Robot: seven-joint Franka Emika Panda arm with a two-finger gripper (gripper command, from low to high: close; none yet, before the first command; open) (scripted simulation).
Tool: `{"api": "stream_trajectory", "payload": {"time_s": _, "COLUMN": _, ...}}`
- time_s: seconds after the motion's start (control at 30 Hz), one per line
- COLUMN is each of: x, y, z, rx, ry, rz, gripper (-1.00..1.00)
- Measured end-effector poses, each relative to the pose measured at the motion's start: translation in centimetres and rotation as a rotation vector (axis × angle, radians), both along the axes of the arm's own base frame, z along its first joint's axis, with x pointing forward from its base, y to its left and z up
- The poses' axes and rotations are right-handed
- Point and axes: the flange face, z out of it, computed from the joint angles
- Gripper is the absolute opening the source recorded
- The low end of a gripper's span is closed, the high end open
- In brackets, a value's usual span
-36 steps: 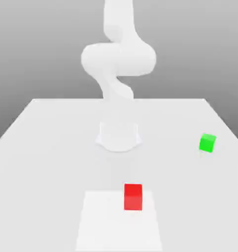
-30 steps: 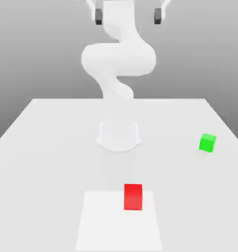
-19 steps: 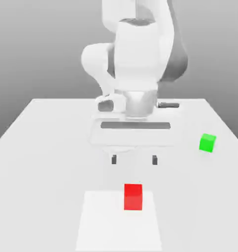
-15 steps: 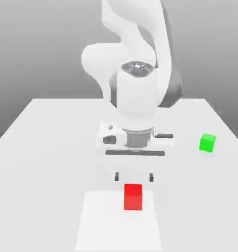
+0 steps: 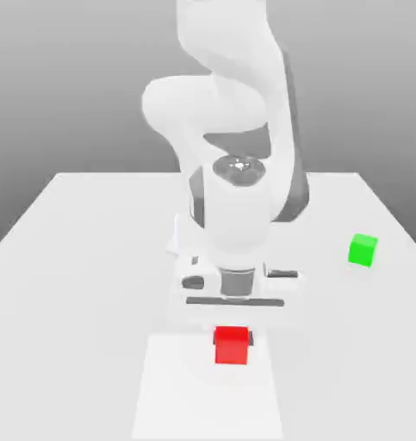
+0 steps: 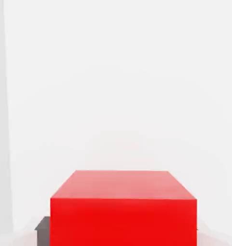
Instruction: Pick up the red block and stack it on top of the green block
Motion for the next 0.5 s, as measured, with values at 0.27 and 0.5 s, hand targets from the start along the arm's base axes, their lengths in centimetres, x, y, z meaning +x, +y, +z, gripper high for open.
{"api": "stream_trajectory", "payload": {"time_s": 0.27, "x": -1.9, "y": 7.8, "z": 4.5, "rx": 0.011, "ry": -0.007, "rz": 0.345, "gripper": -1.0}}
{"api": "stream_trajectory", "payload": {"time_s": 0.5, "x": -8.4, "y": 19.2, "z": 6.1, "rx": 0.021, "ry": -0.014, "rz": 0.921, "gripper": -1.0}}
